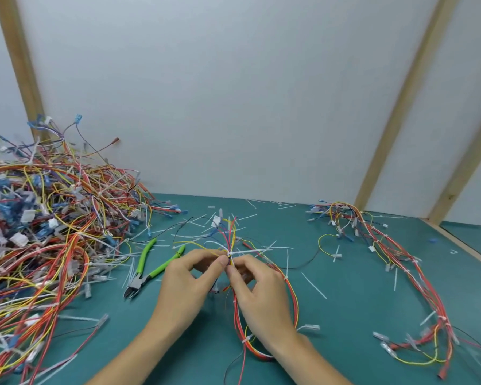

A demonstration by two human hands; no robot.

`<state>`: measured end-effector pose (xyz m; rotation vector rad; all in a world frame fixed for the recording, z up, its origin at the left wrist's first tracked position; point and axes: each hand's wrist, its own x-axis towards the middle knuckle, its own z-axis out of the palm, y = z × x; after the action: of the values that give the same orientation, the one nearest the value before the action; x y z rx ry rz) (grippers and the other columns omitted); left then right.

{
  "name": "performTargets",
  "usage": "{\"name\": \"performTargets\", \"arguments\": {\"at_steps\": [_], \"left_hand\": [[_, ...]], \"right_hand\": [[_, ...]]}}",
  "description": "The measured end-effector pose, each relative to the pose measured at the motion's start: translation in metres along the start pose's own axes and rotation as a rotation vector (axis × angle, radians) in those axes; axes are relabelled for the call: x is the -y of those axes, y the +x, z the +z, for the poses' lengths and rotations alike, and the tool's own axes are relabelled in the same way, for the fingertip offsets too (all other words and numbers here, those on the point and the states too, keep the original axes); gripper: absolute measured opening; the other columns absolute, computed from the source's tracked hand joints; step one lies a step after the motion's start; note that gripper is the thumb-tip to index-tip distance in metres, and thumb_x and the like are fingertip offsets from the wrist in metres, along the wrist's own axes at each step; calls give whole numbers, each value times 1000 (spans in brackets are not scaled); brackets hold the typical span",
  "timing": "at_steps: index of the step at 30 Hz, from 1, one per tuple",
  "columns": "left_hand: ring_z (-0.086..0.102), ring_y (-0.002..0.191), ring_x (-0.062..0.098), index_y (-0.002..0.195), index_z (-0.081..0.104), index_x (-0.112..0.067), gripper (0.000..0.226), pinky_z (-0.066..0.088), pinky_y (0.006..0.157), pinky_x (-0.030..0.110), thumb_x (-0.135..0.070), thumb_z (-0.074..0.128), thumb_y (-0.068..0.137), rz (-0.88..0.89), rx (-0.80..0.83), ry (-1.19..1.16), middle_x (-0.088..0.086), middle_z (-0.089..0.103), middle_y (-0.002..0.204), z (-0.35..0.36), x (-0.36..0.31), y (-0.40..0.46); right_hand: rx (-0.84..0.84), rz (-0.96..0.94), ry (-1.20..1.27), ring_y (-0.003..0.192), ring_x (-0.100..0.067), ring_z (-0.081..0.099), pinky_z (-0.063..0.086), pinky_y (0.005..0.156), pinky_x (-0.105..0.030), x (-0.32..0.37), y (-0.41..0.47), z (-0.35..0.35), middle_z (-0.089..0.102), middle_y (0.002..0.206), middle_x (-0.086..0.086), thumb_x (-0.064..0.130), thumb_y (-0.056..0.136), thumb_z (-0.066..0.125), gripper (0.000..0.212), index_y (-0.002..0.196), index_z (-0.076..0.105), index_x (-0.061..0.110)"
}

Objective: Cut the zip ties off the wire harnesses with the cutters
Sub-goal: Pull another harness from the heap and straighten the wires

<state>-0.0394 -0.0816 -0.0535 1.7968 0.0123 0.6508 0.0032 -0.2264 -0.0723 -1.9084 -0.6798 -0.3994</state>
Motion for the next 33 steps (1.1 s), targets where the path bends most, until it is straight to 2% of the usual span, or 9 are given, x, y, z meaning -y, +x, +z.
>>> {"name": "performTargets", "arguments": {"at_steps": [4, 9, 12, 15, 20, 23, 25, 28, 33], "left_hand": [[68, 82, 20, 79, 82, -18, 22, 51, 75, 22, -38, 74, 77, -171, 19, -154, -3, 77, 87, -2, 4, 6], [60, 69, -5, 93, 80, -12, 14, 42, 62, 6, -18, 68, 91, -236, 148, -231, -9, 78, 99, -4, 3, 6], [55, 57, -10, 96, 78, -6, 15, 41, 62, 3, -15, 66, 93, -254, 139, -291, -15, 74, 79, -2, 6, 5], [56, 59, -10, 95, 78, -11, 12, 43, 65, 4, -17, 67, 93, -248, 99, -270, -20, 66, 63, 0, 8, 5], [64, 75, -3, 89, 80, -22, 12, 47, 70, 11, -21, 69, 92, -246, 19, -260, -12, 77, 88, -4, 8, 9], [60, 68, 6, 90, 81, -30, 13, 48, 68, 25, -34, 69, 89, -257, -11, -280, -13, 72, 79, -10, 9, 13], [59, 69, 6, 93, 80, -32, 22, 48, 67, 28, -46, 69, 81, -255, -16, -295, -11, 70, 78, -13, 8, 14], [60, 70, 7, 97, 80, -30, 27, 50, 59, 20, -47, 67, 80, -239, 12, -350, -8, 69, 80, -12, 6, 14], [65, 88, 13, 99, 68, -24, 13, 53, 68, 17, -21, 55, 100, -196, 21, -369, -2, 69, 93, -13, 6, 17]], "right_hand": [[26, 46, 67, 69, -10, 61, 47, 65, -24, 1, 2, 5, 67, 74, 15, 42, 97, 66, 20, 86, 73, 26], [112, 187, 266, 67, -7, 59, 50, 68, -31, 0, 6, -1, 71, 72, 4, 27, 96, 74, 17, 83, 78, 17], [82, 231, 300, 68, -10, 63, 56, 70, -40, 2, 6, -2, 73, 71, 2, 27, 92, 78, 15, 80, 77, 17], [55, 209, 232, 73, -10, 68, 57, 73, -37, 0, 6, -3, 74, 75, 7, 34, 90, 77, 16, 81, 75, 21], [-10, 64, 84, 94, -11, 69, 52, 80, -26, -2, 15, -15, 73, 93, 17, 35, 97, 61, 12, 95, 71, 29], [-101, 27, -3, 77, -11, 62, 43, 67, -23, -5, 23, -36, 67, 80, 15, 39, 99, 56, 21, 88, 69, 27], [-47, -8, -10, 55, -9, 45, 32, 56, -23, -5, 25, -46, 52, 59, 11, 48, 97, 55, 37, 73, 66, 22], [184, -67, -86, 48, -10, 39, 28, 52, -22, 1, 18, -42, 47, 50, 8, 55, 92, 59, 49, 61, 63, 17], [354, -62, -164, 52, -4, 51, 31, 55, -13, 8, 6, -23, 65, 61, 17, 44, 85, 66, 20, 71, 73, 30]]}}
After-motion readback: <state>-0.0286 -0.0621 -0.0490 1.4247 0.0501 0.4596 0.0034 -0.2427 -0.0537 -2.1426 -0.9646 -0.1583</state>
